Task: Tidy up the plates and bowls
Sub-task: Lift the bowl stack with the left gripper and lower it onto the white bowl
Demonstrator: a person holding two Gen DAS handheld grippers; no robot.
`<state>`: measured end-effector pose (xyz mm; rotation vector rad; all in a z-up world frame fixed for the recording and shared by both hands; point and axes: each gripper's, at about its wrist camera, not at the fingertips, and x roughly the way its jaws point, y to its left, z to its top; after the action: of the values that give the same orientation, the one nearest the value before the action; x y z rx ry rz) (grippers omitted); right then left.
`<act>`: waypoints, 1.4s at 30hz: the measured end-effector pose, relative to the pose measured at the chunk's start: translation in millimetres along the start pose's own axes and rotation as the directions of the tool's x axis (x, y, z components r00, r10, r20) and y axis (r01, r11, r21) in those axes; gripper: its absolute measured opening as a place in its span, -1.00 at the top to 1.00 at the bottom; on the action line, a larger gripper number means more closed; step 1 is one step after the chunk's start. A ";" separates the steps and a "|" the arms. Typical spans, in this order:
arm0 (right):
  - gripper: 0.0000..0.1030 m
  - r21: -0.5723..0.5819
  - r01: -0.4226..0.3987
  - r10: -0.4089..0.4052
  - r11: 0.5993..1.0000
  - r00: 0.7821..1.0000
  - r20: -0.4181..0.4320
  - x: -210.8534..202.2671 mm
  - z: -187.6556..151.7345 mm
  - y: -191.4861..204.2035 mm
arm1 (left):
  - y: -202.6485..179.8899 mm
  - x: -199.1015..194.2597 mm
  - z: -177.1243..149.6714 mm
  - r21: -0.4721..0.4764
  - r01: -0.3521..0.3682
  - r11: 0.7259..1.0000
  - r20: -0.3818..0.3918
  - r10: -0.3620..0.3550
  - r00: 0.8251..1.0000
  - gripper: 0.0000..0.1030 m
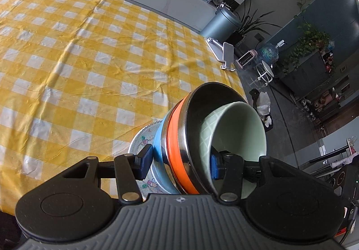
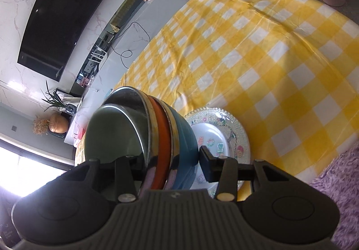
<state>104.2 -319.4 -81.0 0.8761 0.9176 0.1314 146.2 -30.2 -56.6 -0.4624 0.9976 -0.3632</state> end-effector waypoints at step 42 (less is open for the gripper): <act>-0.47 -0.015 0.053 -0.053 0.998 0.998 0.031 0.7 9.6 -8.4 | -9.5 8.3 1.9 0.065 -0.079 0.995 -0.010 0.080 0.997 -0.19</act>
<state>109.6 -330.4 -84.6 0.8361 0.9095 0.0797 151.2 -42.0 -56.6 -0.3614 1.0104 -0.3266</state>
